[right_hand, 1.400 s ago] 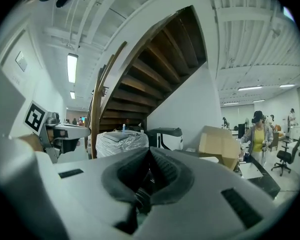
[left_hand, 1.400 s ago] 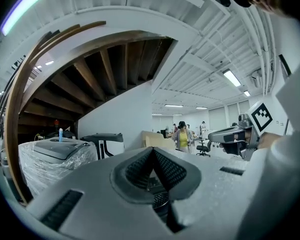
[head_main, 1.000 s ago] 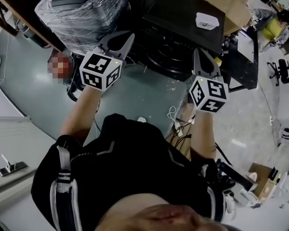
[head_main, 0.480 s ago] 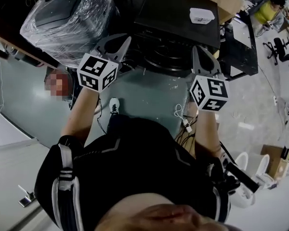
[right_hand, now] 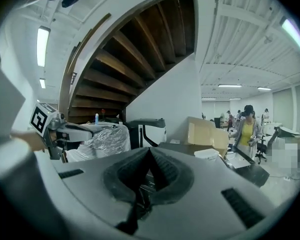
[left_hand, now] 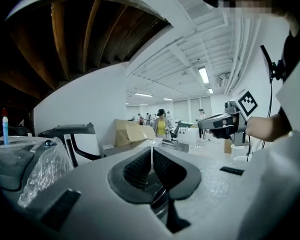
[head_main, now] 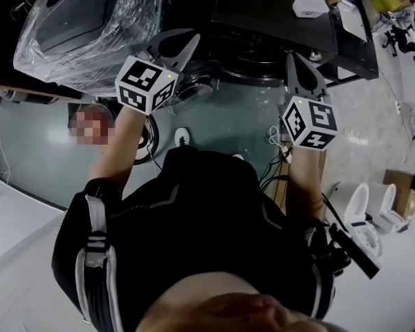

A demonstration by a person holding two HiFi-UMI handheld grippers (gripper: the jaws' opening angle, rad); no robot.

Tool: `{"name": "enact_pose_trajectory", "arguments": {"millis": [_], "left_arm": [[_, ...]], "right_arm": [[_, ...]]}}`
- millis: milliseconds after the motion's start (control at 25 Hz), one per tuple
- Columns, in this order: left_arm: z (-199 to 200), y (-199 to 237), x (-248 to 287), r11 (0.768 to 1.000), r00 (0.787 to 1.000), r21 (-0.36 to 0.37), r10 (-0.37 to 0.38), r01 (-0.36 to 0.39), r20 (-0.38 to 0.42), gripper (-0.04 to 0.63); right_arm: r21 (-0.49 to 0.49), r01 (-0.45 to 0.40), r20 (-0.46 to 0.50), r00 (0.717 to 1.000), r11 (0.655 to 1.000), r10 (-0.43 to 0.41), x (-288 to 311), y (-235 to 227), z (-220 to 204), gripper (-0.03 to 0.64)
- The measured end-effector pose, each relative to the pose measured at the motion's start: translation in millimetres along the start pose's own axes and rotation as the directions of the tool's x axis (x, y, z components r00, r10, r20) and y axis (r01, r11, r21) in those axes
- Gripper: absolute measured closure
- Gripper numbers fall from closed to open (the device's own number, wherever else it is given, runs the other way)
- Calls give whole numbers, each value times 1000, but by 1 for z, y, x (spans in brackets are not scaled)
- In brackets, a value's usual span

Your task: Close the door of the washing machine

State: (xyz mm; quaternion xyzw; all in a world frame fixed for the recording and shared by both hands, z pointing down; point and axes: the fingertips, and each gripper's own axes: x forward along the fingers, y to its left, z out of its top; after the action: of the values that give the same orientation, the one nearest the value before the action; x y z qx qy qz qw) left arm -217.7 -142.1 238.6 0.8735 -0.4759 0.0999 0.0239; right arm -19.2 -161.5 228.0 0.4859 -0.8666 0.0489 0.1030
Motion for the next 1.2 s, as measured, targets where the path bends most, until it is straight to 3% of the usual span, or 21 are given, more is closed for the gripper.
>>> {"name": "enact_pose_trajectory", "arguments": {"millis": [320,520,640,880,960,1080,1200], "left_arm": [[-75,56,3,990,985,-91,-116,105,-125,591],[-147,99,12,996,967,-6,-84,85,-240,591],[-198,109,12,990,944,-85,-129,108,-305,589],[-268,98,9,952,877,-179,-298,247,-377,534],[-289,96,7,948,852,-171,-316,268,-418,523],[-324,96,2,943,801,-174,-334,285,-497,438],[-356,101,-2,945,753,-174,-326,277,-571,433]], "right_arm": [[-61,36,-129,991,997,-44,38,60,-46,612],[-45,68,-208,975,997,-76,60,88,-82,612],[-63,106,-249,961,992,-119,62,101,-104,612],[-52,85,-334,938,995,-97,66,123,-147,612],[-32,82,-356,930,996,-88,68,129,-160,612],[-26,83,-385,919,996,-87,69,138,-175,612],[-28,81,-415,906,996,-85,68,145,-188,612]]}}
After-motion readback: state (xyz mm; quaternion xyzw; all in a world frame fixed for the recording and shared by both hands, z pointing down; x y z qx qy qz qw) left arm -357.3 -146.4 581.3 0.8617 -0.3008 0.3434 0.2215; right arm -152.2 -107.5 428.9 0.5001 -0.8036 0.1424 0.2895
